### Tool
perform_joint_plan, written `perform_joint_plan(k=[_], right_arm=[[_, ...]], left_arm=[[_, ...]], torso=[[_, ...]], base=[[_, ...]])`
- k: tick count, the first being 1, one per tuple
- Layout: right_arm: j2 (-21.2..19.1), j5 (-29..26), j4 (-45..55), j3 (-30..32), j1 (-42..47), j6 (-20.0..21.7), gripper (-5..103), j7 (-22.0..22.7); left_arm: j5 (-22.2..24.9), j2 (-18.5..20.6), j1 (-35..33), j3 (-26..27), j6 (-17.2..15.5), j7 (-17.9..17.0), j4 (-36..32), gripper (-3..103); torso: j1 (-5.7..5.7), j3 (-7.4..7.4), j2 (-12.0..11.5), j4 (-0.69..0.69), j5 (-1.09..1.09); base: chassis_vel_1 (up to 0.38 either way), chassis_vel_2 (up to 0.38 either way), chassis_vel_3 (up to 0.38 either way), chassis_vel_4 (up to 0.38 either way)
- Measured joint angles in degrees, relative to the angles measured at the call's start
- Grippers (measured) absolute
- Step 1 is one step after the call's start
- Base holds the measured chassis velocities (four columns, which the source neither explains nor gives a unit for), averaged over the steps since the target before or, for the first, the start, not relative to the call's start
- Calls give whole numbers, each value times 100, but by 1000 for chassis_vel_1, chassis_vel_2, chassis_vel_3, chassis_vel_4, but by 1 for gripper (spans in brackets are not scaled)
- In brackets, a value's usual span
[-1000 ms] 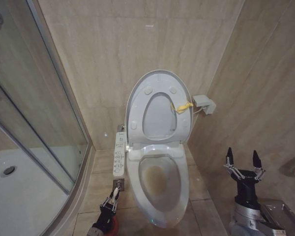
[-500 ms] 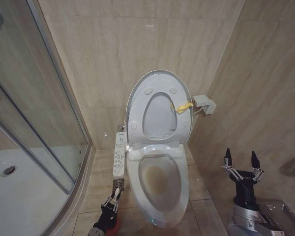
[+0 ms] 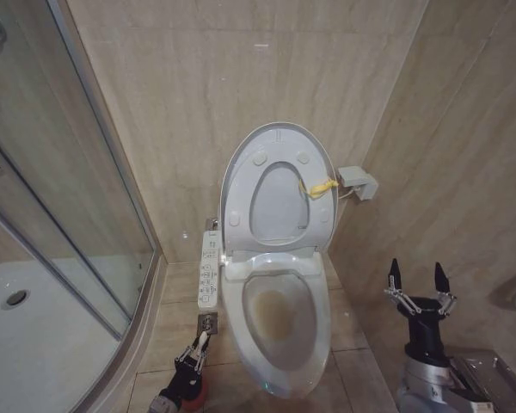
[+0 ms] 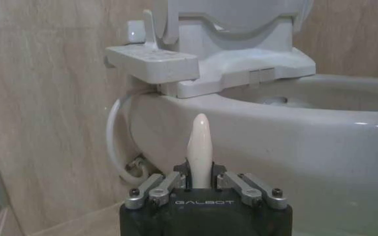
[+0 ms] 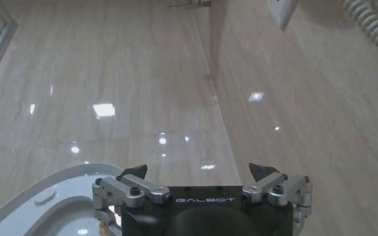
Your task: Open the toilet lid, clean the toilet bowl with a toilet brush, close the toilet lid, and flush.
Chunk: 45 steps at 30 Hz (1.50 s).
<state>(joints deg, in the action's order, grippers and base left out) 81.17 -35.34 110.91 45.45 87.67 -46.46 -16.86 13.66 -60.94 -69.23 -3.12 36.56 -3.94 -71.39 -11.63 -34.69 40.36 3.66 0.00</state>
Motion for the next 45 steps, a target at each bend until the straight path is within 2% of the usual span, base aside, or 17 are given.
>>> perform_joint_plan(k=[4, 5, 11, 12, 19, 20, 26, 27, 31, 37, 41, 43, 44, 45], right_arm=[[-4, 4, -16, -14, -18, -2, 100, -6], [1, 3, -25, -20, -4, -7, 100, -7], [-10, 9, -105, -23, -16, -19, 100, -17], [-14, 12, -107, -38, -22, -20, 100, -18], [-8, 24, -106, -85, 1, -34, 100, -24], [-22, 23, -106, -72, 17, -43, 100, -24], [-116, 6, -115, -4, 66, -56, 100, -8], [-148, -18, -122, 17, 64, -57, 100, -1], [-179, -61, -132, 11, 57, -60, 100, 6], [-184, -83, -130, -28, 48, -65, 100, 6], [-222, -130, -120, -15, 52, -66, 100, 8], [-247, -2, -117, 17, 52, 10, 100, 275], [-256, 165, -112, 16, 41, 95, 100, 581], [-256, 165, -112, 16, 41, 95, 100, 581]], left_arm=[[-2, -9, 76, 13, 10, 16, 113, 21], [4, -3, 65, 23, 12, 42, 126, 31], [-17, 5, -59, 79, 42, 144, 168, 31], [-40, -24, -112, 90, 56, 159, 185, 58], [-182, -64, -337, 147, 66, 142, 60, 58], [-273, -41, -414, 182, 80, 88, -18, 85], [-408, 278, -599, 197, 143, -89, -286, 85], [-434, 386, -645, 202, 151, -115, -371, 100], [-503, 486, -715, 230, 157, -117, -404, 100], [-533, 439, -734, 275, 184, -112, -323, 100], [-533, 375, -766, 515, 190, -234, -673, 100], [-403, 233, -850, 984, 90, -480, -1226, 100], [-299, 98, -918, 1267, -20, -615, -1440, 100], [-299, 98, -918, 1267, -20, -615, -1440, 100]], torso=[[0, 0, 0, 1, 0], [0, 0, 0, 1, 0], [0, 0, 0, 0, 1], [0, 0, 0, 0, 0], [0, 0, 0, 0, 0], [0, 0, 0, 0, 0], [0, 0, 0, 0, 1], [0, 0, 0, 1, 1], [0, 0, 0, 0, 1], [0, 0, 0, 0, 0], [0, 0, 0, 1, -1], [0, 0, 0, 2, 0], [0, 0, 0, 2, 1], [0, 0, 0, 2, 1]], base=[[0, 0, 0, 0], [0, 0, 0, 0], [0, 0, 0, 0], [0, 0, 0, 0], [0, 0, 0, 0], [0, 0, 0, 0], [0, 0, 0, 0], [0, 0, 0, 0], [0, 0, 0, 0], [0, 0, 0, 0], [0, 0, 0, 0], [0, 0, 0, 0], [0, 0, 0, 0], [0, 0, 0, 0]])
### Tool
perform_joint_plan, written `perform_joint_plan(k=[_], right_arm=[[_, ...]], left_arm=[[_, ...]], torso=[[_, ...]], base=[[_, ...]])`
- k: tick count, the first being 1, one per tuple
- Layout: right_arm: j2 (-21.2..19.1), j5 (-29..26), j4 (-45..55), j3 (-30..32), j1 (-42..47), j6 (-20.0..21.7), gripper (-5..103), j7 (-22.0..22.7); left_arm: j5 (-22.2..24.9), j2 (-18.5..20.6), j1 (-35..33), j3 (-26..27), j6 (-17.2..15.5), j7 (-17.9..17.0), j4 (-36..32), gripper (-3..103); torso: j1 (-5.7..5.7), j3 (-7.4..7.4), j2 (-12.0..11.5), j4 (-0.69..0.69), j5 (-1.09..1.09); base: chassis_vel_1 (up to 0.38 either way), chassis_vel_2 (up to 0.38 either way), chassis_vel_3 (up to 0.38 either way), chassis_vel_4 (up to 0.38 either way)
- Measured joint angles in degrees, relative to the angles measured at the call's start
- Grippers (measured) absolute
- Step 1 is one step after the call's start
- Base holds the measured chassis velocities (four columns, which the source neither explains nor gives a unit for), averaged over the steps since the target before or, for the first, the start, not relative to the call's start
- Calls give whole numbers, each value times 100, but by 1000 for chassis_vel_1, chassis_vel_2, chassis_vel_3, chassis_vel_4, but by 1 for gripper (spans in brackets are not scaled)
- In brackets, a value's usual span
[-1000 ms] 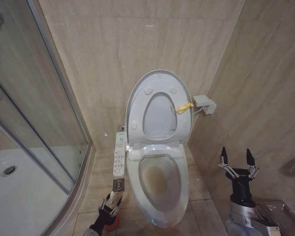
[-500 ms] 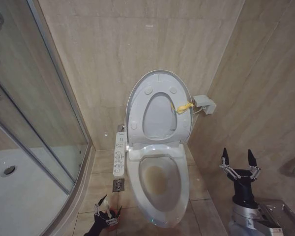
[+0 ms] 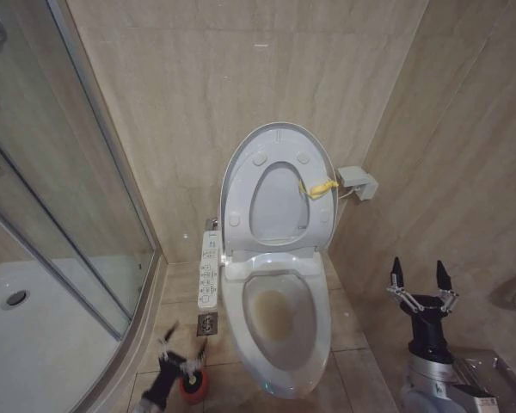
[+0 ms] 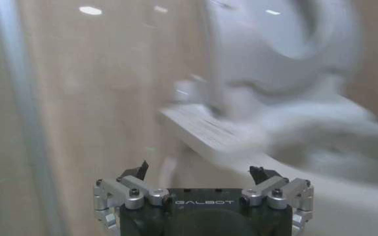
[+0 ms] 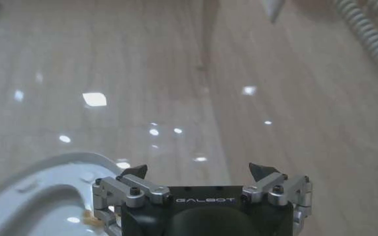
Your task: Open the toilet lid, clean the toilet bowl with a toilet brush, close the toilet lid, and flush.
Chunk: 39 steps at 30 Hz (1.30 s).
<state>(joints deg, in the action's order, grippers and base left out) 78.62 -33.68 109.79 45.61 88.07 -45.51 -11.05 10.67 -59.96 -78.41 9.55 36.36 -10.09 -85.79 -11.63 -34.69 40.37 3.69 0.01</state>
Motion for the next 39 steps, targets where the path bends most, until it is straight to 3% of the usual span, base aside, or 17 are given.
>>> perform_joint_plan(k=[2, 6, 8, 10, 11, 12, 15, 17, 20, 23, 30, 39], right_arm=[[-33, 41, 61, -89, -9, 103, 100, 279], [-116, 45, 140, -282, -69, 141, 100, 317], [-129, 166, 119, -300, -118, 144, 100, 337], [-142, 630, 52, -298, -261, 192, 100, 756], [-142, 630, 52, -298, -261, 192, 100, 756], [-141, 790, 57, -288, -322, 212, 100, 954], [-221, 1411, 313, -290, -583, 687, 100, 2128], [-284, 1513, 351, -300, -644, 831, 100, 2387], [-703, 1820, 362, -466, -995, 1690, 100, 3611], [-1028, 1735, 176, -639, -1234, 2025, 100, 3898], [-1947, 1531, -1348, -1071, -2320, 2118, 100, 3592], [-2250, 1127, -2573, -1581, -3558, 2041, 100, 2930]], left_arm=[[97, -222, -79, 344, -118, -124, -145, 100], [185, -635, -186, 939, -295, -334, -183, 100], [196, -696, -191, 1063, -320, -373, -184, 100], [217, -747, -195, 1294, -404, -397, -318, 100], [217, -747, -195, 1294, -404, -397, -318, 100], [241, -747, -194, 1369, -447, -396, -421, 100], [479, -670, -146, 1685, -686, -301, -988, 100], [577, -637, -132, 1754, -746, -266, -1155, 100], [996, -483, -170, 1954, -858, -220, -1879, 100], [1084, -425, -327, 2040, -779, -180, -2175, 100], [1086, -656, -651, 2284, -705, 95, -2673, 100], [1025, -910, -1061, 2605, -624, 334, -2920, 100]], torso=[[0, 0, 0, -1, 1], [0, 0, 0, -3, -1], [0, 0, 0, -3, -1], [0, -1, 0, -3, 0], [0, -1, 0, -3, 0], [0, 0, 0, -3, 0], [0, 0, 0, -1, -1], [0, 0, 0, 0, 0], [0, 0, 0, 1, 1], [0, -1, 0, -2, 0], [0, -1, 0, -2, 1], [0, -1, 0, -2, 0]], base=[[0, 0, 0, 0], [0, 0, 0, 0], [0, 0, 0, 0], [0, 0, 0, 0], [0, 0, 0, 0], [0, 0, 0, 0], [0, 0, 0, 0], [0, 0, 0, 0], [0, 0, 0, 0], [0, 0, 0, 0], [0, 0, 0, 0], [0, 0, 0, 0]])
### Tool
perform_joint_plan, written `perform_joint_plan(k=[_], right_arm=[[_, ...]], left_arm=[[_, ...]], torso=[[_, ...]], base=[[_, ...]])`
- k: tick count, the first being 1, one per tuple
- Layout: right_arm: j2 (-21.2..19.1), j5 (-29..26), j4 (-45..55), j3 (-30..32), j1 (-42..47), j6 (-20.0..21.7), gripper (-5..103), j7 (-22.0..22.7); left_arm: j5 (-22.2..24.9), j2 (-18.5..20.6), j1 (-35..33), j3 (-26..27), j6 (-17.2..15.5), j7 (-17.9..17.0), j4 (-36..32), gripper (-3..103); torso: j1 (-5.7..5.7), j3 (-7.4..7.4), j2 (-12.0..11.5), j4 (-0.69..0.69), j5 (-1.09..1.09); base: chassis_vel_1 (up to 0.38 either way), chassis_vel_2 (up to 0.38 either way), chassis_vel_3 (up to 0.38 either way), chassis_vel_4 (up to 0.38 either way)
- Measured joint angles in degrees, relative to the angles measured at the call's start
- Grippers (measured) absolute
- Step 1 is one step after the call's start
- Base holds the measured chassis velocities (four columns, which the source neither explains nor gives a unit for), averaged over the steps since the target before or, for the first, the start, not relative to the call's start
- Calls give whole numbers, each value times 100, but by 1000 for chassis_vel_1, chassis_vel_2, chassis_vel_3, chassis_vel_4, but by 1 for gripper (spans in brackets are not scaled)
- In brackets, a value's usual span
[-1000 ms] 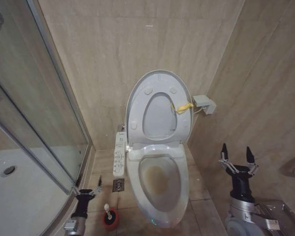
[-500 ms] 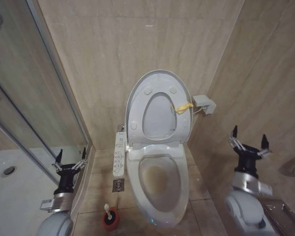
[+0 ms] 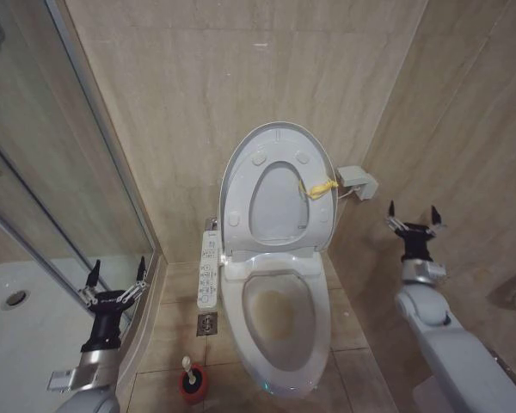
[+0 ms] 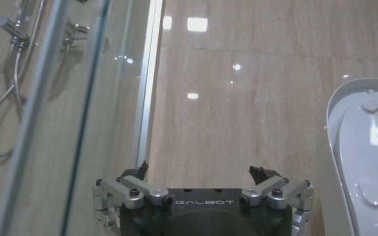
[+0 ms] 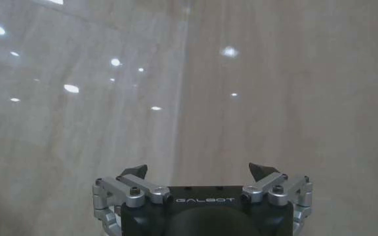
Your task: Open the toilet lid, clean the toilet bowl with a toilet brush, close the toilet lid, and flush.
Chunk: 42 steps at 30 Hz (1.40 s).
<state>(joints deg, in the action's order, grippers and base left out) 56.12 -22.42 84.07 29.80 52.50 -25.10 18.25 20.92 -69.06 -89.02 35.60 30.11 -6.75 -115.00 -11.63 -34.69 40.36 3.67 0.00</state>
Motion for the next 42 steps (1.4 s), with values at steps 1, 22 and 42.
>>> perform_joint_plan(k=[1, 22, 42], right_arm=[[2, -21, -67, -42, -97, -18, 100, -53], [737, -758, -1884, -1433, -2090, -522, 100, -1362], [651, -1276, 802, -658, -94, -575, 100, -1442]], left_arm=[[-2, -10, -21, 15, 8, 5, -3, 100], [-96, -355, -301, 234, 191, 83, -85, 100], [41, -212, -90, 431, 114, 13, 40, 100]], torso=[[0, 0, 0, 0, 0], [0, 0, 0, 0, 0], [1, 1, 1, 4, 0]], base=[[0, 0, 0, 0], [0, 0, 0, 0], [0, 0, 0, 0]])
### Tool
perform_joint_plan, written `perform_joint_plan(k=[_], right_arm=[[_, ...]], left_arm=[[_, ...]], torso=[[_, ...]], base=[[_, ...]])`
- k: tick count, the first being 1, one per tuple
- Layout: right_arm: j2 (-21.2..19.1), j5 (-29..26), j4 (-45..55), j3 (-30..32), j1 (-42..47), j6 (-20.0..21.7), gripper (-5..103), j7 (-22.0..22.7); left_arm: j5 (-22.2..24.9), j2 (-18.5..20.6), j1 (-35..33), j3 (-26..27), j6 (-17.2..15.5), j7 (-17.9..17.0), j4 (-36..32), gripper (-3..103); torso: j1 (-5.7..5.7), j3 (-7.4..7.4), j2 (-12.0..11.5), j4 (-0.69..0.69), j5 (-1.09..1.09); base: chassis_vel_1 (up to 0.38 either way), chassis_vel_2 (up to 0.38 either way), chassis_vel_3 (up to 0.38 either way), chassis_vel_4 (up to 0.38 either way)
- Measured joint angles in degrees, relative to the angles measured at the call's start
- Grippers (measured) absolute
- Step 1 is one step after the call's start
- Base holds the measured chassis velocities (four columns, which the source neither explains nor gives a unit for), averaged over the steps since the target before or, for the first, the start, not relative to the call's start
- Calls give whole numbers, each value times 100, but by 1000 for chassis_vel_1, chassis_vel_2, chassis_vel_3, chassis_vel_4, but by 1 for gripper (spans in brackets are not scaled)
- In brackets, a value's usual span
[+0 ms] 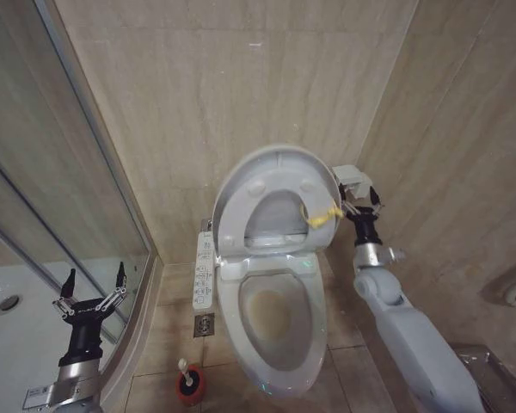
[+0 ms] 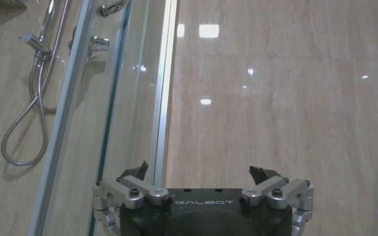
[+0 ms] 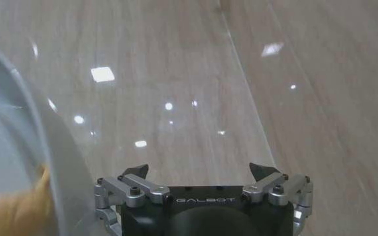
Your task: Open the toilet lid, clean the toilet bowl with a toilet brush, close the toilet lid, and flush.
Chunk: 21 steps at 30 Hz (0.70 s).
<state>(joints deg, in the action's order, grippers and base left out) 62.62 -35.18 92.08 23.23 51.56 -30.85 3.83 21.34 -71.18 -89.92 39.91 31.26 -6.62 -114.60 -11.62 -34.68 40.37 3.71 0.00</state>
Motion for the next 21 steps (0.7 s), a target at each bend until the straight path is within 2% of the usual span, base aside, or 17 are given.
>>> perform_joint_plan(k=[2, 3, 4, 5, 6, 7, 21], right_arm=[[17, 1, 386, 120, 362, -88, 100, -1], [49, 38, 590, 151, 554, -122, 100, -31], [49, 38, 590, 151, 554, -122, 100, -31], [74, 71, 702, 173, 677, -141, 100, -47], [112, 106, 843, 227, 851, -170, 100, -51], [145, 138, 971, 288, 1021, -191, 100, -45], [300, 757, 1823, 336, 2504, -414, 100, 114]], left_arm=[[-2, -20, -15, -2, -2, 0, 2, 100], [-4, -28, -17, -11, -3, 2, 2, 100], [-4, -28, -17, -11, -3, 2, 2, 100], [-5, -34, -17, -14, -3, 1, 3, 100], [-10, -45, -12, -19, -3, 1, 9, 100], [-19, -58, 0, -26, -3, 2, 17, 100], [-53, -42, 490, -348, -19, 13, 325, 100]], torso=[[0, 0, 0, -1, -1], [0, 0, 0, -11, -2], [0, 0, 0, -11, -2], [1, 0, 0, -18, -1], [0, 0, 0, -17, -1], [1, 0, 0, -7, -2], [1, 0, 0, -4, -1]], base=[[0, 0, 0, 0], [0, 0, 0, 0], [0, 0, 0, 0], [0, 0, 0, 0], [0, 0, 0, 0], [66, 47, 38, 4], [5, 3, 3, 0]])
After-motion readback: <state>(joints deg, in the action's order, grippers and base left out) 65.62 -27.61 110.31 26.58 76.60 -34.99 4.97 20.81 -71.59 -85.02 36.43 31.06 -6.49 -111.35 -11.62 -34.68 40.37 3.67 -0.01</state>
